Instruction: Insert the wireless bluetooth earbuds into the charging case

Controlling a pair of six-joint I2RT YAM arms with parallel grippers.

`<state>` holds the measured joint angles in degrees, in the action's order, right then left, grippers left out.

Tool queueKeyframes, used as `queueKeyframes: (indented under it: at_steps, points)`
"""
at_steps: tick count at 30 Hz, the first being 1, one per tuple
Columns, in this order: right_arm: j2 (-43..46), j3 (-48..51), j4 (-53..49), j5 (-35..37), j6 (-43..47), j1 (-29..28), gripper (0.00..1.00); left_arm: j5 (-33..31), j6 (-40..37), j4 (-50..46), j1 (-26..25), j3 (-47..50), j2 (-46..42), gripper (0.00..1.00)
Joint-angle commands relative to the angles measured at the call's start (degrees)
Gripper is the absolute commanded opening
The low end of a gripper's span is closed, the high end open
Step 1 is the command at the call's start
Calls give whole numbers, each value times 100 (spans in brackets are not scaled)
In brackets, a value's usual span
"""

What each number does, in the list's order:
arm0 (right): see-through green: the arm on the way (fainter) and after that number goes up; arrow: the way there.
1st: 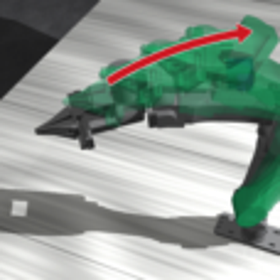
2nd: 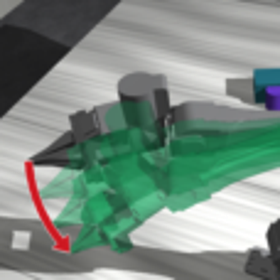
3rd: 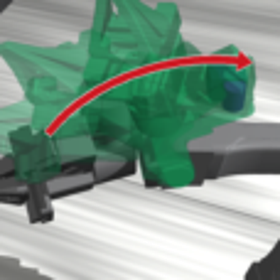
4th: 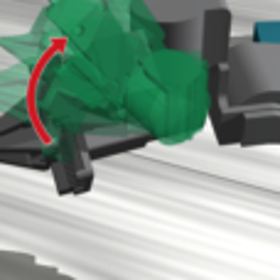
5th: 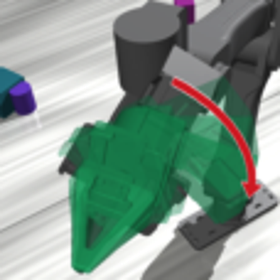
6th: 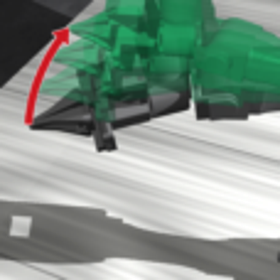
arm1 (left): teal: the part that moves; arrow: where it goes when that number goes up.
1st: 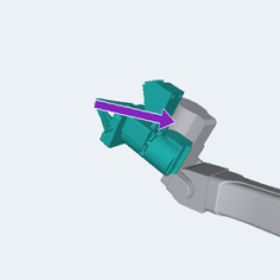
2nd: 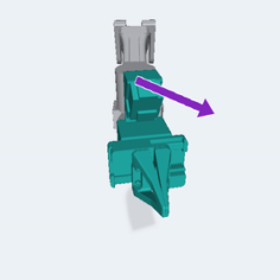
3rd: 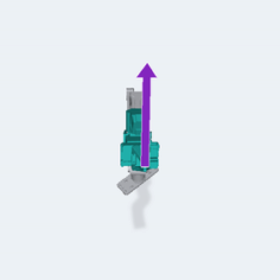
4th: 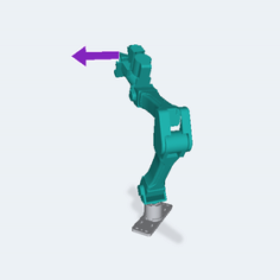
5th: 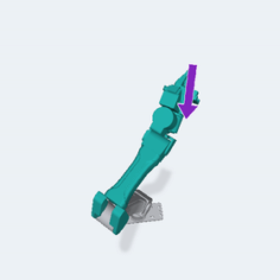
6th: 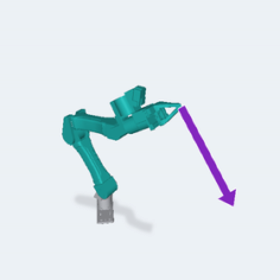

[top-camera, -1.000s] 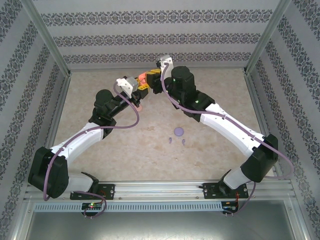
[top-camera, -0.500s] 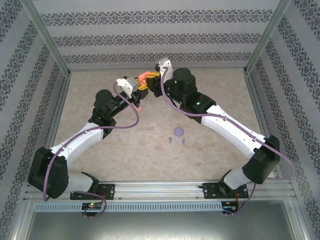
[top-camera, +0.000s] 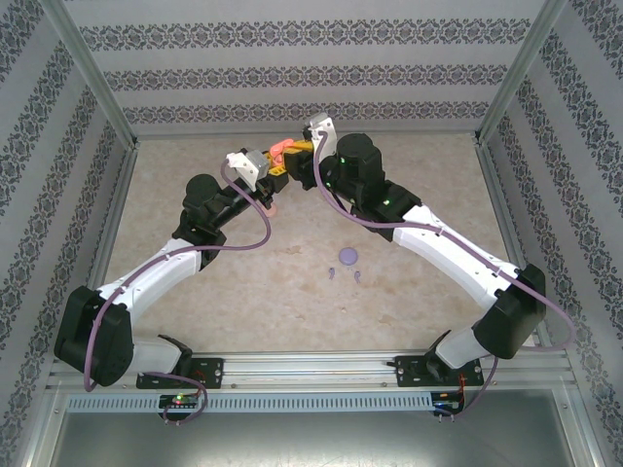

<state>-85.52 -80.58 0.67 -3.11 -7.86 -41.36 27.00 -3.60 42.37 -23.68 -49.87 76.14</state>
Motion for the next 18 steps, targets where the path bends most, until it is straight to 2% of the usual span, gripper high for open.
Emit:
queueKeyframes:
  at_steps: [1, 9, 18]
  points:
    - [101, 204, -392, -396, 77, -81, 33, -70, 34, 393, -65, -193, -150, 0]
    - [191, 357, -401, -466, 40, -77, 35, -135, 17, 390, -62, -198, -131, 0]
    - [290, 459, -410, -474, -7, -91, 45, -146, -1, 377, -66, -208, -117, 0]
